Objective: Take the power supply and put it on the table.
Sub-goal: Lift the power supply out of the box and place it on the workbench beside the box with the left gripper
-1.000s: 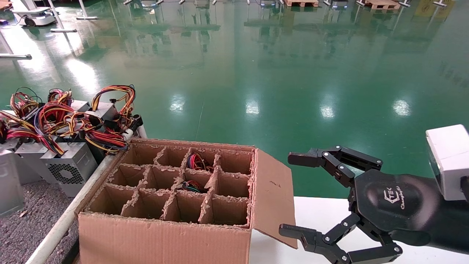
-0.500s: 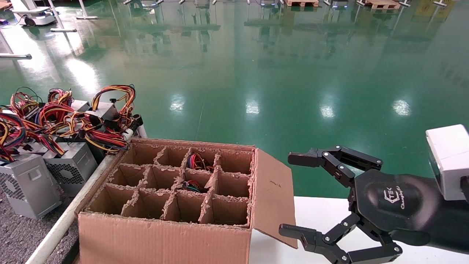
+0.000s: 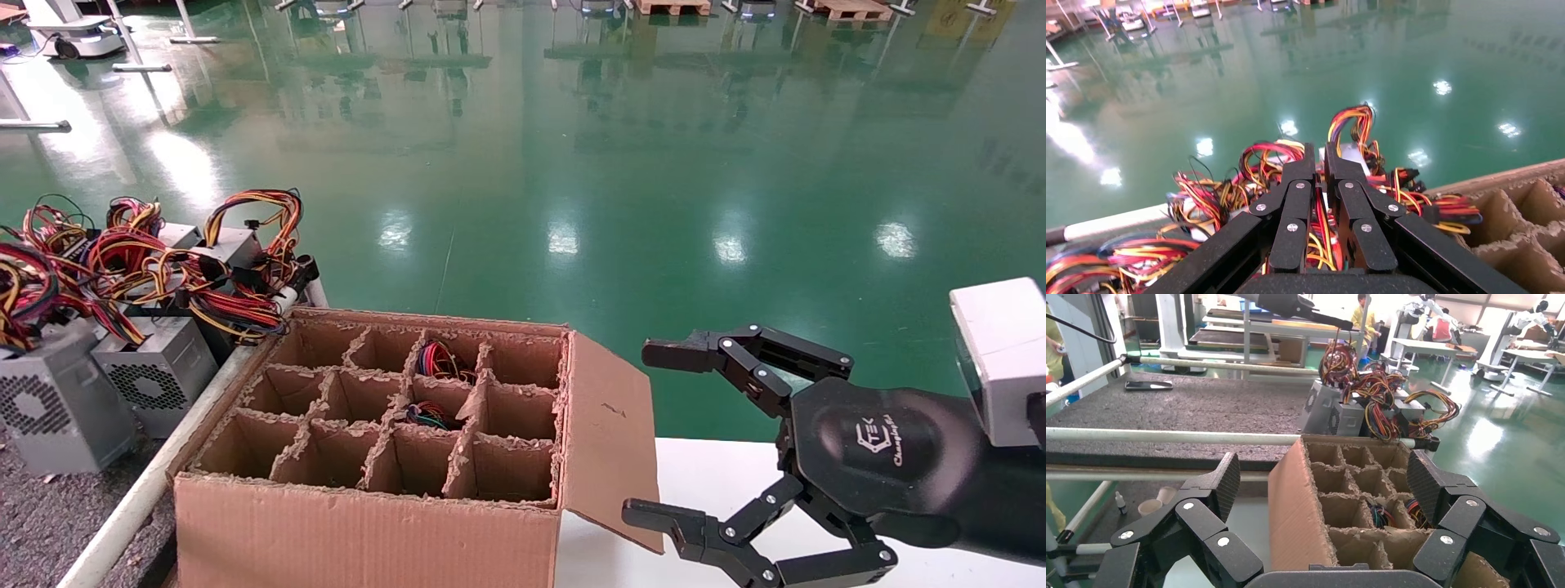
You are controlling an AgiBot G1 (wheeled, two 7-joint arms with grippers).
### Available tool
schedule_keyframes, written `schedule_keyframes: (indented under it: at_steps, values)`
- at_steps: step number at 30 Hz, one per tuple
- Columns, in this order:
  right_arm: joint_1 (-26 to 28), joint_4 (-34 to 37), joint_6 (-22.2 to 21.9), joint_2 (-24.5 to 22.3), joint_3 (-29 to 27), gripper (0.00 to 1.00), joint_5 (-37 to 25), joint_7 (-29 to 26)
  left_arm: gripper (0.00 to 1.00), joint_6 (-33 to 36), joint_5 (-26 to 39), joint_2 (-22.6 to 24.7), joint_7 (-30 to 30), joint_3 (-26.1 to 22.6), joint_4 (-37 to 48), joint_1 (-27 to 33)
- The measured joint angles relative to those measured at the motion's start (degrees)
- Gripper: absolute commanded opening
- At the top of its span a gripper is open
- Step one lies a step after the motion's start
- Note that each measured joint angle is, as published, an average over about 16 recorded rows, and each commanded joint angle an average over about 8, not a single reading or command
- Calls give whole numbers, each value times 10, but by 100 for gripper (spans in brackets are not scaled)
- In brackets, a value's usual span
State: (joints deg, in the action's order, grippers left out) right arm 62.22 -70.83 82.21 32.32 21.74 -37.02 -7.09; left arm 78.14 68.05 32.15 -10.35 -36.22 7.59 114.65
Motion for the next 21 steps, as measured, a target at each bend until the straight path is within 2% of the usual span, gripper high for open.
schedule_keyframes:
  at_steps: [17, 18, 19, 21]
  values:
    - [0, 0, 0, 0, 0, 100, 0, 0, 0, 26, -4, -9, 1, 6, -14, -28]
    - [0, 0, 0, 0, 0, 100, 0, 0, 4, 27, -4, -9, 3, 5, -14, -28]
    - [0, 0, 0, 0, 0, 100, 0, 0, 12, 28, -4, -10, 4, 5, -15, -29]
    - [0, 0, 0, 0, 0, 100, 0, 0, 36, 30, -3, -10, 6, 5, -16, -30]
